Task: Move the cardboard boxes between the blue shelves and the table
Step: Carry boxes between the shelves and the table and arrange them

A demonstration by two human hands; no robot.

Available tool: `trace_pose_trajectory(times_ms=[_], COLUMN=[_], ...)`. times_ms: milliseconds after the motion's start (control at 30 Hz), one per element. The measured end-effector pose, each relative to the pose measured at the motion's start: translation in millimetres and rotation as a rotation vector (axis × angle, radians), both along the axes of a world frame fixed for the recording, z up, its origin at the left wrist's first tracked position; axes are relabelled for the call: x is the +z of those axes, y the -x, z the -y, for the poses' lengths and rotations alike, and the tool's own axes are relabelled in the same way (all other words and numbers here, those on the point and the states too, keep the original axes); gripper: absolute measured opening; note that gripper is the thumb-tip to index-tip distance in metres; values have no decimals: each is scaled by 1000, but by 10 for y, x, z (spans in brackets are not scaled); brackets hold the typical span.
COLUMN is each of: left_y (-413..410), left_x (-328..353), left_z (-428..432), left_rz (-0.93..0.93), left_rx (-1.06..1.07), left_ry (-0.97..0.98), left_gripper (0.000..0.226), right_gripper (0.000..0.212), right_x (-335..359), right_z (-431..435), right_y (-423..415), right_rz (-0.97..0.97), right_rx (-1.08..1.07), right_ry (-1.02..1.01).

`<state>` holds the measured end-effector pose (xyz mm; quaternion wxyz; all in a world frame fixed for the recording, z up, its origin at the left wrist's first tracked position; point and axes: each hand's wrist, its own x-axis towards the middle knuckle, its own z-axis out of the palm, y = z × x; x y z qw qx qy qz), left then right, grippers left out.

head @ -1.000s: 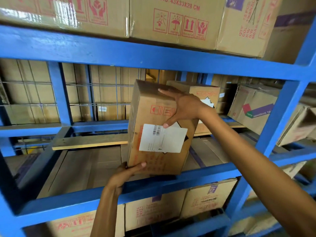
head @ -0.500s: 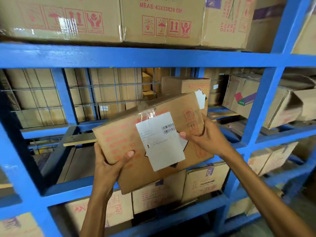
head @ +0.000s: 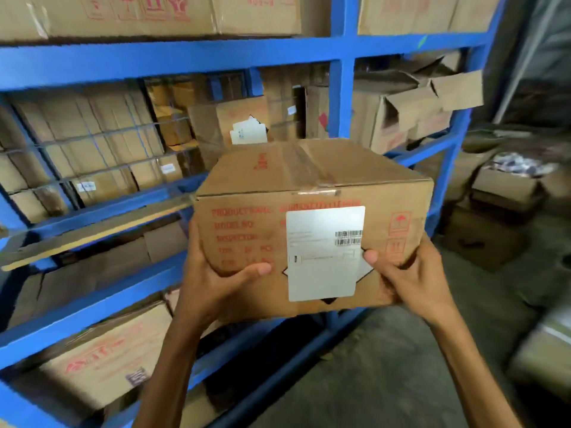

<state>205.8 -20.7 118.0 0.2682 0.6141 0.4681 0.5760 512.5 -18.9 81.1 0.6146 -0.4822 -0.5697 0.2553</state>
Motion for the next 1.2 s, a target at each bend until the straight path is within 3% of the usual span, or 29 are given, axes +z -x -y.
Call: trace_pose_trajectory(times_ms=[167, 367, 600, 767, 1000, 1200], left_y=[-1093, -2541, -3947, -4629, -5012, -4919], left_x=[-130, -255, -467, -552, -552, -589], left_z=[-98, -215, -94, 150, 811, 1582], left_rz=[19, 2, -49, -94, -133, -173], left_rx=[-282, -627, -990, -1271, -1778, -2175], left_ry=[29, 76, 78, 63, -12, 11], left_gripper=[100, 105, 97, 115, 92, 98], right_gripper=[68, 65, 81, 88, 82, 86], right_x=[-118, -158, -280, -273, -308, -428], right_z=[793, 1667, 2627, 3178, 3648, 3933], right_y=[-944, -1865, -2231, -1995, -965, 60], right_rz=[-32, 0, 38, 86, 77, -30], right_rx=[-263, -630, -1069, -1393, -1878, -2249], right_ry=[7, 36, 72, 99, 112, 108])
